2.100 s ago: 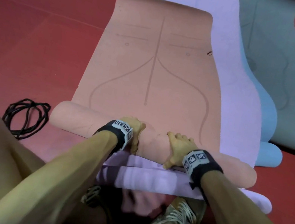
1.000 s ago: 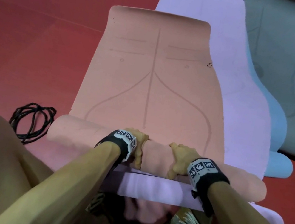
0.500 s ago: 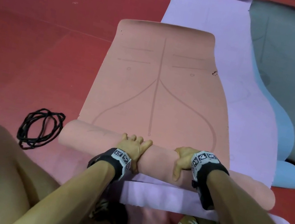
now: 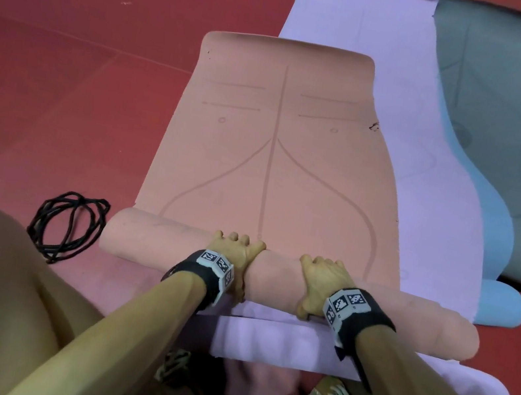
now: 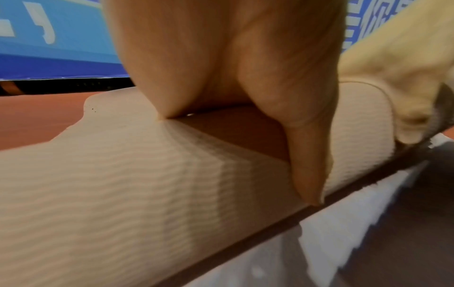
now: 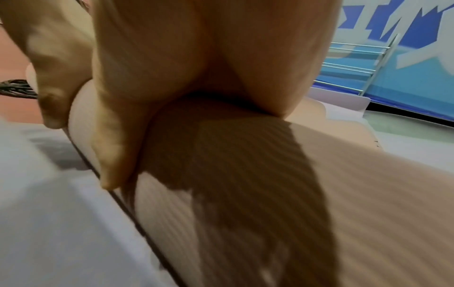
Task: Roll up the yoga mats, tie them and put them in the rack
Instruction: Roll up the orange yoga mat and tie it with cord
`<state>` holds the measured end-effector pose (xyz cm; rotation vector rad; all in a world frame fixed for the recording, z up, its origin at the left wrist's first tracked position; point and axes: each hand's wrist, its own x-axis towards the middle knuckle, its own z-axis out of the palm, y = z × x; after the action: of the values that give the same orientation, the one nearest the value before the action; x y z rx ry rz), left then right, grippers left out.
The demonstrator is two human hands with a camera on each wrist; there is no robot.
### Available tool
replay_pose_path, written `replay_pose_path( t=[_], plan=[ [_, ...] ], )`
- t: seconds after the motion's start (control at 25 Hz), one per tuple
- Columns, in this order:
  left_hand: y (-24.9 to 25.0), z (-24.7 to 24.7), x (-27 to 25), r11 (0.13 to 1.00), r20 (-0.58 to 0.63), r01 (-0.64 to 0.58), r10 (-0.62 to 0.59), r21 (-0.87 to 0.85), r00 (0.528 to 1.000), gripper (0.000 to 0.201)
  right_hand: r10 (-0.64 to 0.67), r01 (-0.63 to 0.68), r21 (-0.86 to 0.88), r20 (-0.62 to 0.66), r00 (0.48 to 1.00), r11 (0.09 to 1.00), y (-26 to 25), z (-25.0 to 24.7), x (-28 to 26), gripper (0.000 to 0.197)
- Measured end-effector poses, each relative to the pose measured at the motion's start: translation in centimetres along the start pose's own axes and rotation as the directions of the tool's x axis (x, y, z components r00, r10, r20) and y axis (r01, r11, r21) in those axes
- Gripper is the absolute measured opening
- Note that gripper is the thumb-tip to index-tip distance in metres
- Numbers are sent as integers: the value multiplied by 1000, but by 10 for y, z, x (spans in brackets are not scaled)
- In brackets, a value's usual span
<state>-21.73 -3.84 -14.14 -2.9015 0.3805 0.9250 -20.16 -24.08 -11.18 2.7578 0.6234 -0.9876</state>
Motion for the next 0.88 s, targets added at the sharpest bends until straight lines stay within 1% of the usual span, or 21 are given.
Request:
replay_pose_path(
  t=[0.12, 0.2, 0.28, 0.32, 0.44, 0.56, 0.64, 0.68, 0.76, 0.8, 0.88],
  plan=[
    [9, 8, -8, 998, -99, 35, -30, 54, 995, 113, 23, -34, 118, 98, 995, 992, 7, -14, 11, 82],
    [13, 13, -13, 995, -148, 54, -41, 82, 988, 116, 23, -54, 191, 164, 986, 980, 12, -24, 18, 86],
    [15, 15, -15, 995, -154, 60, -47, 77, 987, 115, 11, -54, 187, 224, 975, 981, 13, -27, 23, 92],
    [13, 13, -14, 996, -140, 53, -43, 66, 989, 112, 17, -58, 175, 229, 973, 983, 11, -25, 23, 94],
    [6, 0, -7, 1000, -98, -2, 3, 16, 995, 96, 54, -82, 153, 175, 983, 985, 8, -13, 17, 99],
    [-1, -12, -2, 999, -57, -3, 1, -47, 998, 82, 11, -14, 82, 48, 999, 997, 7, -6, 2, 99],
    [-3, -19, -1, 996, -14, 3, -4, -92, 1000, 71, -15, 14, 38, 10, 1000, 999, 6, -4, -8, 103],
    [-4, -23, 1, 994, 27, 0, 3, -110, 1000, 67, -15, 15, 37, 9, 1000, 999, 5, -2, -12, 104],
    [-2, -28, 2, 990, 82, -8, 20, -138, 996, 71, -3, 3, 61, 14, 1000, 998, 6, 2, -15, 99],
    [-1, -26, 2, 991, 89, -11, 23, -137, 996, 78, 5, -7, 81, 21, 1000, 997, 6, 3, -14, 94],
    [2, -19, -1, 994, 64, -12, 19, -111, 998, 91, 29, -38, 149, 62, 998, 988, 10, -1, -8, 89]
  ],
)
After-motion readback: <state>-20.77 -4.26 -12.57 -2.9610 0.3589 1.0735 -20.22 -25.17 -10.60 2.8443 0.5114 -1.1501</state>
